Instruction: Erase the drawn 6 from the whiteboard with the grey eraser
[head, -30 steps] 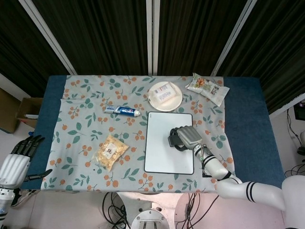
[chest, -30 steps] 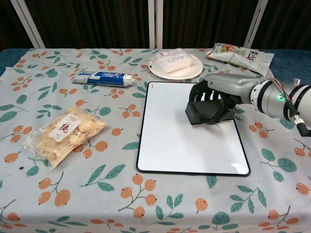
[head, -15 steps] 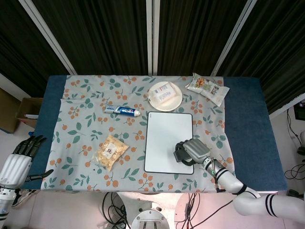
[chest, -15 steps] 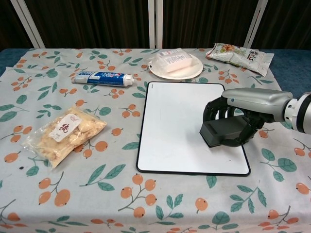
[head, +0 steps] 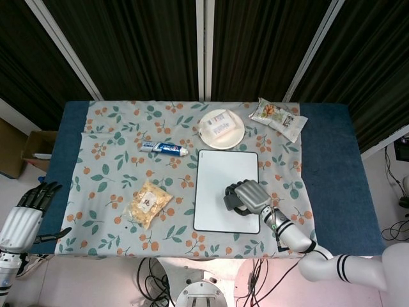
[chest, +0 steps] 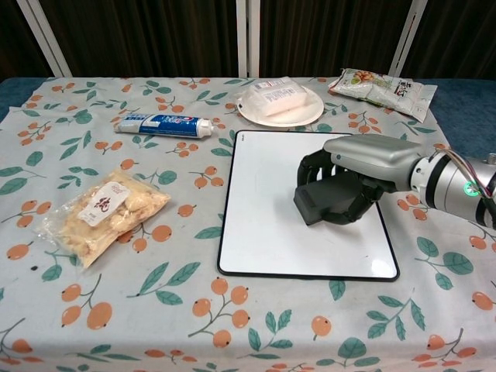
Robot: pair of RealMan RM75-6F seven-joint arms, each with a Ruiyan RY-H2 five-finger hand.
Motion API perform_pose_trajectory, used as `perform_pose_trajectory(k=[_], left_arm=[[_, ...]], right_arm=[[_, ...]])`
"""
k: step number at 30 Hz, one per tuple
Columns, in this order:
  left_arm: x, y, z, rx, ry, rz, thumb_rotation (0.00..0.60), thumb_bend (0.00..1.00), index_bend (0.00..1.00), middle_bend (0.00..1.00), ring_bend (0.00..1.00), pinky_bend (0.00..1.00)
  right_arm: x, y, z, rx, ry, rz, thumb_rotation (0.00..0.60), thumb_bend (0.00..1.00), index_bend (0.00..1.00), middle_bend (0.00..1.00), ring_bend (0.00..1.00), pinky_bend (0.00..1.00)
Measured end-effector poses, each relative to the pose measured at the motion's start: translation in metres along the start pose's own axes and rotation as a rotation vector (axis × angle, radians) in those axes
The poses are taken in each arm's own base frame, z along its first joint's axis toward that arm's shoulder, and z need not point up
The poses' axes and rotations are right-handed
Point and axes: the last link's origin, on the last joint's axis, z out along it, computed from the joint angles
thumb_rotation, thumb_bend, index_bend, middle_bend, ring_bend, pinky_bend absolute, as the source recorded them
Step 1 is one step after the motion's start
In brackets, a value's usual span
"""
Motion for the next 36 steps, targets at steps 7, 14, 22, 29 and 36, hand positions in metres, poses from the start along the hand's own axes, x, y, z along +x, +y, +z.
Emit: perform_pose_trajectory(k=[7,14,22,29,36], left_arm=[[-0.001,-0.003,0.000,0.007,-0.003,-0.002,0.431,0.08,0.10,0.10,0.07,0.16],[0.000,-0.005,-0.002,0.012,0.002,-0.004,0.431,0.08,0.10,0.10,0.07,0.16],[0.000,-0.005,-0.002,0.009,0.001,0.000,0.431,0.08,0.10,0.10,0.07,0.16],[0.000,0.000,0.000,-0.003,0.003,0.002,0.432,0.08,0.10,0.10,0.07,0.16],[0.001,0.002,0.000,-0.005,0.000,0.007,0.431,0.08,0.10,0.10,0.07,0.16]], right_arm=[[0.008,0.010,0.031,-0.054,0.086,-0.018,0.600,0.34,0.69,0.62,0.52,0.61],[0.007,0.017,0.047,-0.100,0.095,0.050,0.600,0.35,0.69,0.62,0.52,0.61],[-0.004,0.023,0.024,-0.092,0.050,0.104,0.600,0.35,0.69,0.62,0.52,0.61],[-0.010,0.021,-0.003,-0.061,0.021,0.186,0.600,0.35,0.69,0.62,0.52,0.61],[-0.019,0.017,-0.025,-0.042,-0.024,0.260,0.600,0.35,0.70,0.63,0.53,0.62]])
